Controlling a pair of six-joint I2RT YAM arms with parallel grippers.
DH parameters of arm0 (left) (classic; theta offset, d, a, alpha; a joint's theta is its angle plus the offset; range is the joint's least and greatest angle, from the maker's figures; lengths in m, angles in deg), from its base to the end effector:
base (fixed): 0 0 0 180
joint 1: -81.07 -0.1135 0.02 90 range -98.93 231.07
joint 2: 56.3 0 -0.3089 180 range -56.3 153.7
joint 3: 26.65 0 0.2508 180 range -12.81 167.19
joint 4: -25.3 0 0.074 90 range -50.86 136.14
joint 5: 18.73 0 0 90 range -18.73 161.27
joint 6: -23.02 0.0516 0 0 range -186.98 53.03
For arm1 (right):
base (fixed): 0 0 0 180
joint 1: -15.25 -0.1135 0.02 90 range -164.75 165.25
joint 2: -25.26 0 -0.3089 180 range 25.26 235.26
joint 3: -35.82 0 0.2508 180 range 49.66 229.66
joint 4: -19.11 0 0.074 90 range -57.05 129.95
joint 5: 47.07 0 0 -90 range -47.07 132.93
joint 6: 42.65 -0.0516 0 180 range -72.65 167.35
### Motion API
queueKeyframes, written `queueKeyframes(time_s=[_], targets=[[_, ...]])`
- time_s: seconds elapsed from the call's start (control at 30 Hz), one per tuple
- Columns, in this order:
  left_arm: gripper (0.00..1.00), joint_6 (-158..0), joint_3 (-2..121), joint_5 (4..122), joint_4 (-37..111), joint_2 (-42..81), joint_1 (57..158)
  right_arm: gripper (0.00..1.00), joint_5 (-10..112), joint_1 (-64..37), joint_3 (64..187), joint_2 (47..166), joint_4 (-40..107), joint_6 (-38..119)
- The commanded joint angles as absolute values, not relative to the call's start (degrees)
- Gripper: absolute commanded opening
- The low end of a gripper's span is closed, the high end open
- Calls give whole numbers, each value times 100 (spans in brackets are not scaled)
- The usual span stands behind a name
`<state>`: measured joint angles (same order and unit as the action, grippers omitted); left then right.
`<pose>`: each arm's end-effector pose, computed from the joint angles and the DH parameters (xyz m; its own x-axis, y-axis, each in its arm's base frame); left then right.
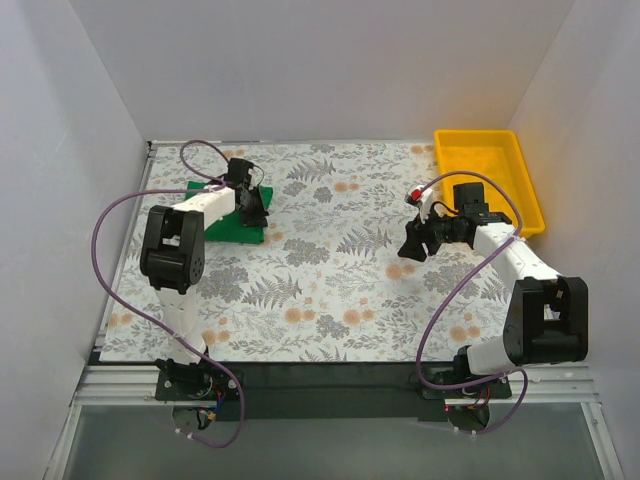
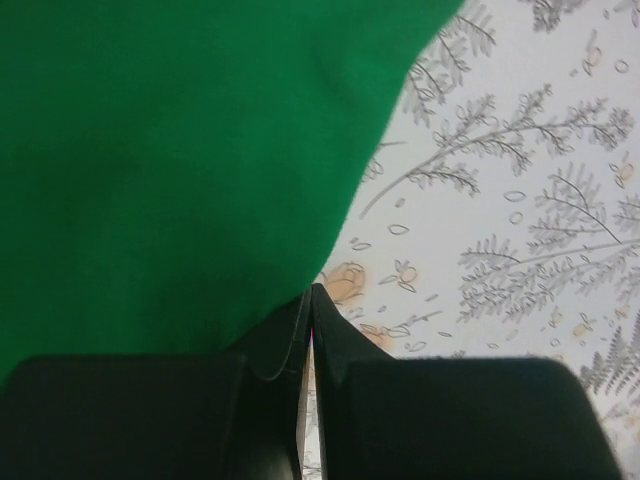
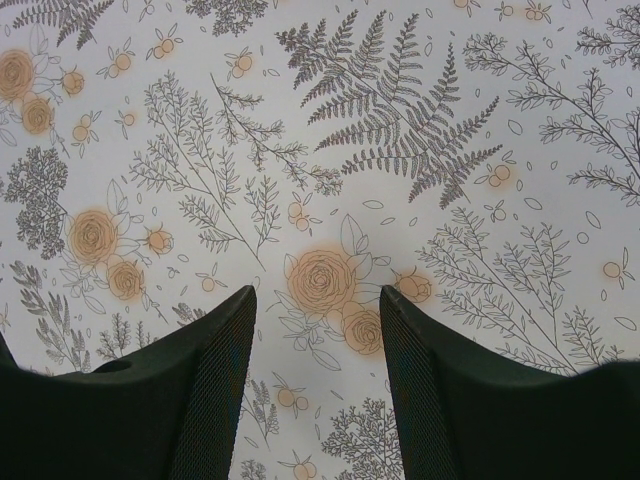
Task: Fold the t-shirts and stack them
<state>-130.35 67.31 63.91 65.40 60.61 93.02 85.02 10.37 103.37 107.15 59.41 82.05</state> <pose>0.4364 -0.0991 0.1796 -0.6252 -0.7739 -0.1011 -0.6621 0.5945 -0.4563 0.2804 0.0587 0.2656 -0.4121 -0.4592 -0.7870 -0.8322 0.5413 0.1200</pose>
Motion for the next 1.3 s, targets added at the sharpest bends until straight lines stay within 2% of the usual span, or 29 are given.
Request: queueKeyframes(time_s=[0.0, 0.23, 0.43, 0.47, 0.57, 0.67, 0.73, 0.77, 0.8, 0.83, 0.87, 0.9, 1.0, 1.03, 1.13, 1.27], targets=[[0, -12736, 6761, 7504, 6937, 5999, 9084, 59, 8556, 1050, 10318, 10744, 5817, 8225], [0, -12657, 6787, 7733, 6841, 5683, 8670, 59, 8538, 1051, 10327, 10735, 5826, 8225], [0, -12358, 7314, 7585, 7060, 5726, 8512, 59, 8521, 1051, 10310, 10735, 5826, 8225], [0, -12262, 7358, 7384, 7060, 5682, 8503, 59, 8512, 1051, 10310, 10735, 5817, 8225], [0, -11990, 7376, 5839, 6771, 5209, 8546, 59, 8477, 1051, 10301, 10735, 5826, 8233], [3, -11997, 7175, 5229, 6490, 4436, 8678, 59, 8346, 1050, 10283, 10691, 5826, 8268], [9, -12015, 6668, 5385, 6175, 3567, 8678, 59, 8101, 1050, 10266, 10551, 5835, 8321], [21, -12015, 6447, 5552, 6077, 3233, 8652, 60, 7986, 1042, 10257, 10463, 5826, 8339], [54, -12206, 6184, 5728, 5824, 2490, 8626, 60, 7854, 1050, 10248, 10228, 5817, 8382], [77, -12452, 5511, 6147, 5673, 2117, 8565, 61, 7505, 1051, 10248, 10077, 5800, 8426], [89, -12689, 5217, 6125, 5559, 1740, 8321, 63, 7284, 1051, 10239, 9910, 5774, 8435], [93, -12987, 4927, 5794, 5392, 1127, 8118, 65, 7090, 1068, 10222, 9552, 5669, 8453], [95, -13026, 4380, 5326, 5748, 551, 7703, 86, 6264, 1103, 10099, 8779, 5301, 8288], [95, -12939, 4301, 5299, 5855, 488, 7703, 98, 5757, 1147, 10055, 8584, 4916, 8060], [95, -12641, 3739, 5483, 5874, 32, 7703, 98, 5053, 1191, 9888, 7924, 4361, 7190], [96, -12516, 3123, 5703, 5663, -689, 7747, 98, 3654, 1209, 9677, 7667, 4007, 5040]])
